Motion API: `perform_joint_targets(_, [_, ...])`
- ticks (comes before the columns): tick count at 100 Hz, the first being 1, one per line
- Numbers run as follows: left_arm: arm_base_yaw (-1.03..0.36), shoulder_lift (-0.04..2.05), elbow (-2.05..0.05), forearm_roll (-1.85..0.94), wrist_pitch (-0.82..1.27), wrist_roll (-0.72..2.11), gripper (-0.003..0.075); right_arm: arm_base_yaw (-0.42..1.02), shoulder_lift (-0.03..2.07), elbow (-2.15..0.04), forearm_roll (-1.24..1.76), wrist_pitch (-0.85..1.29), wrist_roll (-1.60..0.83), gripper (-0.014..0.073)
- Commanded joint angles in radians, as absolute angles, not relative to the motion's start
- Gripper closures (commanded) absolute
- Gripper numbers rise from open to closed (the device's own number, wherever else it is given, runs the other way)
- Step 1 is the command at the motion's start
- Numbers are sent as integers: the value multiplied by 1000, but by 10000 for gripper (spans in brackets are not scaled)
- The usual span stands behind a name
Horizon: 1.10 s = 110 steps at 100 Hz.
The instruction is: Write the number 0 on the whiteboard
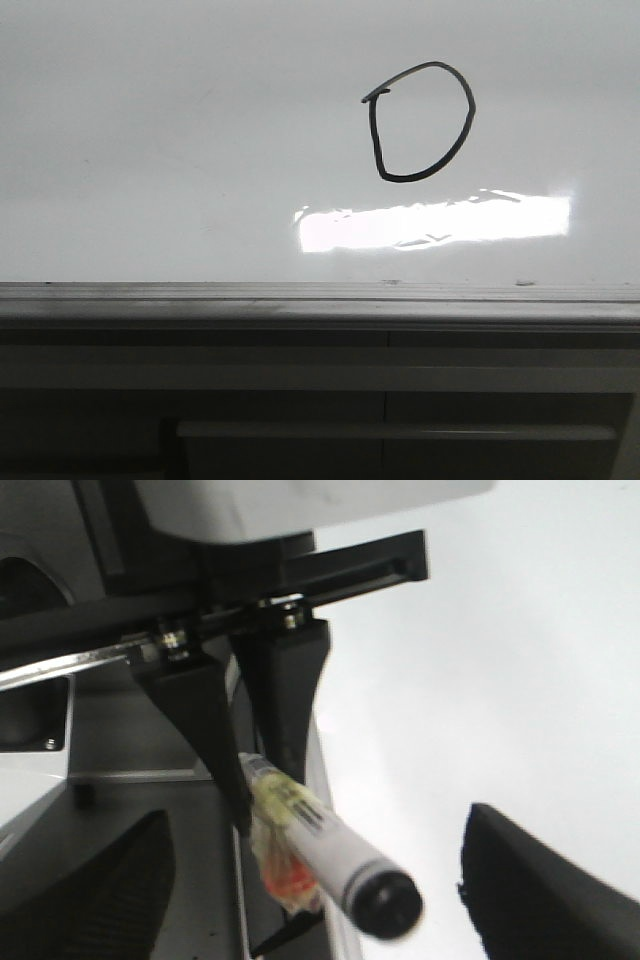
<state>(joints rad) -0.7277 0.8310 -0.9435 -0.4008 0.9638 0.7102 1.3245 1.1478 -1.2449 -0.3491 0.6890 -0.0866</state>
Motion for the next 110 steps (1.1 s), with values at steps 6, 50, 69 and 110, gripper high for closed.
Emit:
perform_joint_targets(6, [-728, 830, -925, -443, 723, 566, 740, 1304, 1043, -1279, -533, 772, 66, 247])
perform_joint_targets(50, [-728, 1018, -708, -557, 150, 203, 740, 1282, 752, -1105, -656, 876, 329, 659])
perform_joint_targets(69, [-728, 1178, -741, -589, 122, 203, 740, 1282, 674, -972, -707, 881, 447, 659])
perform_joint_targets(110, [-728, 1346, -784, -711, -8, 201, 740, 1282, 666, -853, -707, 852, 565, 659])
